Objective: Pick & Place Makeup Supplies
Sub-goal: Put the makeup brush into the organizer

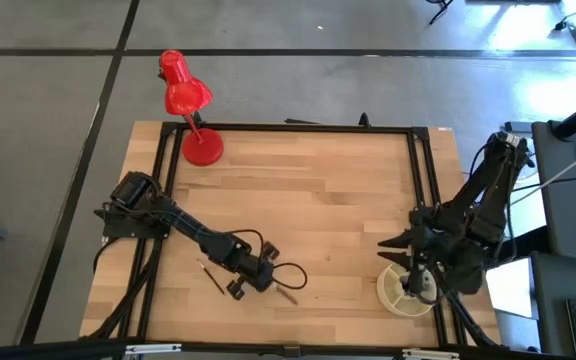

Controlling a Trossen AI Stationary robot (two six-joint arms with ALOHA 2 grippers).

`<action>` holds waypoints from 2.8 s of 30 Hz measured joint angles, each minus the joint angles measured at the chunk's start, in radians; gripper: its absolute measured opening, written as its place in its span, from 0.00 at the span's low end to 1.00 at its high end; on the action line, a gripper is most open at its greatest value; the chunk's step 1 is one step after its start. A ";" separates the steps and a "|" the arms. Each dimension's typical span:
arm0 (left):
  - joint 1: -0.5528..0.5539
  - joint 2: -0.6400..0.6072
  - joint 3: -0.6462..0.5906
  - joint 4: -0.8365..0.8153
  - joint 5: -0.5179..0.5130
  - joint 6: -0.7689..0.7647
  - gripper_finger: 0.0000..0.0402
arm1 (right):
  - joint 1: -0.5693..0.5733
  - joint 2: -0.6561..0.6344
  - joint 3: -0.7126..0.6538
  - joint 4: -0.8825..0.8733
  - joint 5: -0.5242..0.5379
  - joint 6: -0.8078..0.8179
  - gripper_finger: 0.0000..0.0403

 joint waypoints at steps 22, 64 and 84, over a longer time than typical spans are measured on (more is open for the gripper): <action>-0.108 0.066 0.104 0.419 -0.700 0.929 0.01 | -0.569 0.479 -0.001 0.700 -0.931 -0.176 0.27; -0.115 0.136 0.106 0.617 -0.788 1.073 0.01 | -0.719 0.521 0.003 0.688 -1.088 -0.270 0.27; -0.102 0.135 0.106 0.719 -0.786 1.148 0.01 | -0.719 0.573 0.002 0.804 -1.166 -0.307 0.24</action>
